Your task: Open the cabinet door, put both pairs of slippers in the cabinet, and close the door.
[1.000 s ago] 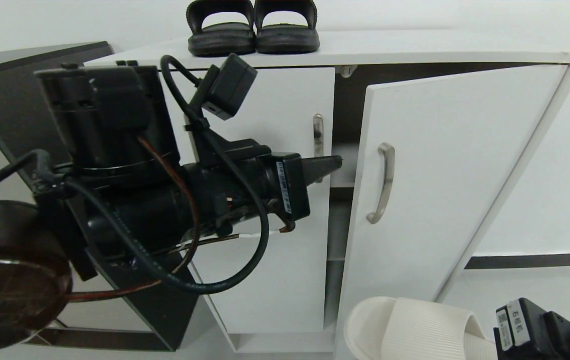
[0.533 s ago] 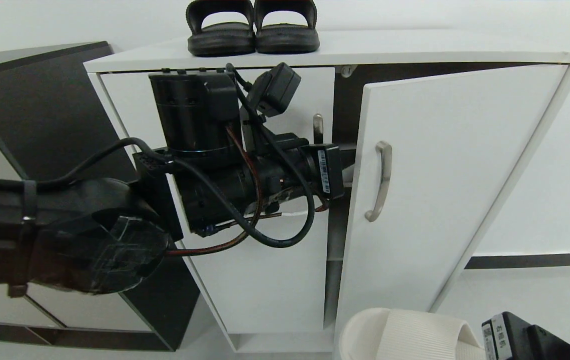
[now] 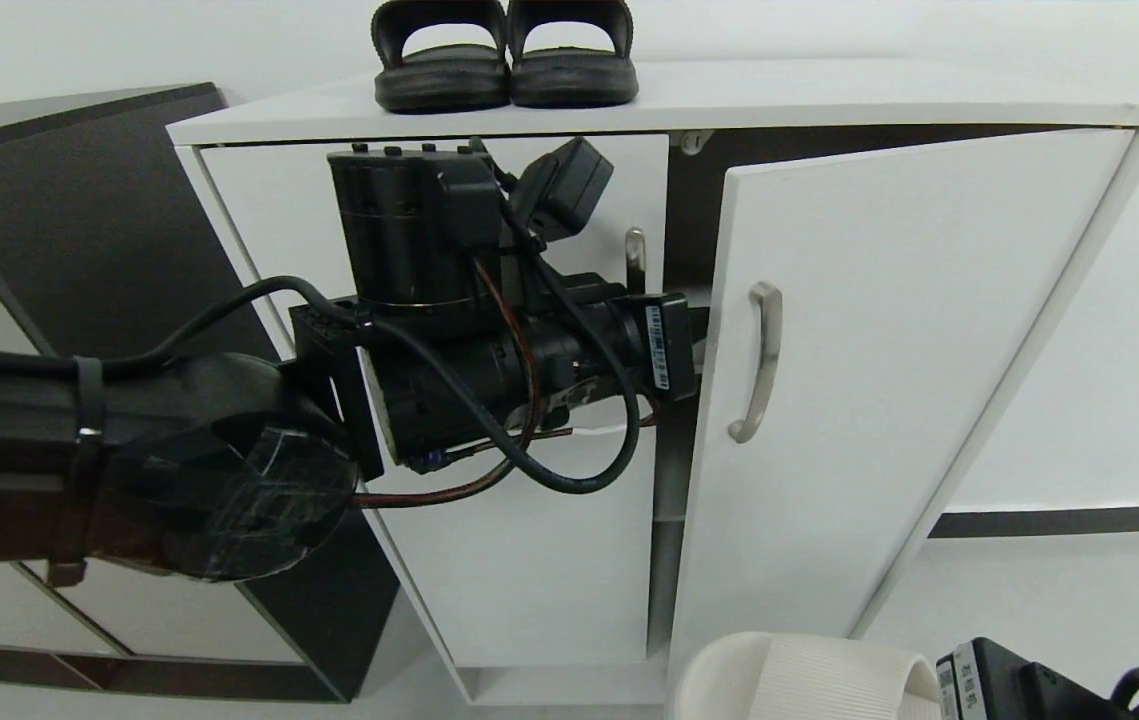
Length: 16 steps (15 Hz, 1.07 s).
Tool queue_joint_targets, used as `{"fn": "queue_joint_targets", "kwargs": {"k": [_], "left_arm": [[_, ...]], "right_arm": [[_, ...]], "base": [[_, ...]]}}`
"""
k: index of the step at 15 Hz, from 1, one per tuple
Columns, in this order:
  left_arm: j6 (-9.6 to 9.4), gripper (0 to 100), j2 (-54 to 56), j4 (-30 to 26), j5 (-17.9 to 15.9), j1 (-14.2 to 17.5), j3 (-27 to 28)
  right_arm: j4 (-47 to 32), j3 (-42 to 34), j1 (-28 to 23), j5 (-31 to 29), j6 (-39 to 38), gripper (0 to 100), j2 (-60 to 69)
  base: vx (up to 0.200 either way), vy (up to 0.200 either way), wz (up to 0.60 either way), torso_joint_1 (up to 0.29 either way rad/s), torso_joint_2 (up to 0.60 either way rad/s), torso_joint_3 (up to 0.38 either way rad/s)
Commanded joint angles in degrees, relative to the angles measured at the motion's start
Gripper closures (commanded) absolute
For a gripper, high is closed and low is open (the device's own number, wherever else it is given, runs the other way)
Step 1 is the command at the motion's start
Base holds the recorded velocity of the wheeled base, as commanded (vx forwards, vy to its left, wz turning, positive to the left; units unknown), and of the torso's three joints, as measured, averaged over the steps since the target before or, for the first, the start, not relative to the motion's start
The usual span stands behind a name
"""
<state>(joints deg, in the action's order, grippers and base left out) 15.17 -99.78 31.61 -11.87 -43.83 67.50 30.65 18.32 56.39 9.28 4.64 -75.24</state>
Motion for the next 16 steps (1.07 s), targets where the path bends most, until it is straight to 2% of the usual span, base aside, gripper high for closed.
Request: {"fn": "queue_joint_targets", "kwargs": {"k": [1, 2, 3, 5, 7, 8, 9, 10, 12, 13, 14, 15, 16], "left_arm": [[-0.22, 100, 0.29, 0.03, 1.77, -0.91, -0.79], [-1.01, 100, 0.82, 0.29, 4.58, -3.55, -2.55], [-2.16, 100, 2.13, 0.38, 5.11, -6.89, -4.31], [-2.42, 100, 3.36, 0.47, 5.37, -11.55, -5.01], [-2.42, 100, 3.19, 1.44, 5.46, -11.72, -5.10], [-2.42, 100, 3.28, 1.96, 5.90, -10.40, -5.27], [-2.42, 100, 3.98, 2.84, 6.42, -7.50, -5.98], [-2.42, 100, 6.18, 3.55, 8.27, -5.31, -7.65], [-2.42, 100, 17.60, 2.05, 13.37, -2.14, -14.59], [-3.30, 100, 24.28, -0.85, 16.80, -1.35, -19.07], [-6.46, 100, 32.02, -5.59, 25.76, -1.09, -24.52], [-8.57, 100, 39.40, -9.37, 32.26, 2.43, -29.44], [-10.77, 100, 47.66, -12.98, 33.14, 9.64, -34.28]], "right_arm": [[-0.06, -0.22, 2.05, 0.04, -0.16, 100, -0.70], [-0.06, -1.01, 4.08, 0.04, -0.60, 100, -0.70], [-0.06, -1.18, 5.04, 0.04, -1.39, 100, -0.70], [0.03, -1.54, 6.27, 0.04, -2.01, 100, -0.26], [0.03, -1.62, 6.89, 0.04, -2.01, 100, -0.08], [0.20, -1.62, 6.54, -0.05, -2.10, 100, -0.17], [0.29, -1.18, 5.04, -0.14, -2.54, 100, -0.70], [0.29, -0.39, 2.49, -1.63, -3.33, 100, -1.58], [0.91, 2.24, -0.32, -13.23, -11.32, 100, -4.48], [0.99, 4.70, -0.50, -20.53, -15.46, 100, -6.23], [0.91, 7.96, -0.50, -27.73, -18.97, 100, -8.26], [0.91, 10.24, -0.67, -31.60, -20.99, 100, -9.93], [0.99, 11.56, -1.46, -35.03, -21.96, 100, -11.77]], "base": [[-0.200, 0.000, 0.00, 0.007, 0.00, 0.002], [-0.200, 0.000, 0.00, 0.002, 0.00, -0.002], [-0.200, 0.000, 0.00, -0.002, 0.00, 0.007], [-0.200, 0.000, 0.00, -0.002, 0.00, 0.007], [-0.200, 0.000, 0.00, 0.002, 0.00, 0.002], [-0.200, 0.000, 0.00, -0.002, 0.00, 0.002], [0.000, 0.000, 0.00, 0.000, 0.00, 0.000], [0.000, 0.000, 0.00, 0.000, 0.00, 0.000], [0.000, 0.000, 0.00, 0.000, 0.00, 0.000], [0.000, 0.000, 0.00, 0.000, 0.00, 0.000], [0.000, 0.000, 0.00, 0.000, 0.00, 0.000], [0.000, 0.000, 0.00, 0.000, 0.00, 0.000], [0.000, 0.000, 0.00, 0.000, 0.00, 0.000]]}}
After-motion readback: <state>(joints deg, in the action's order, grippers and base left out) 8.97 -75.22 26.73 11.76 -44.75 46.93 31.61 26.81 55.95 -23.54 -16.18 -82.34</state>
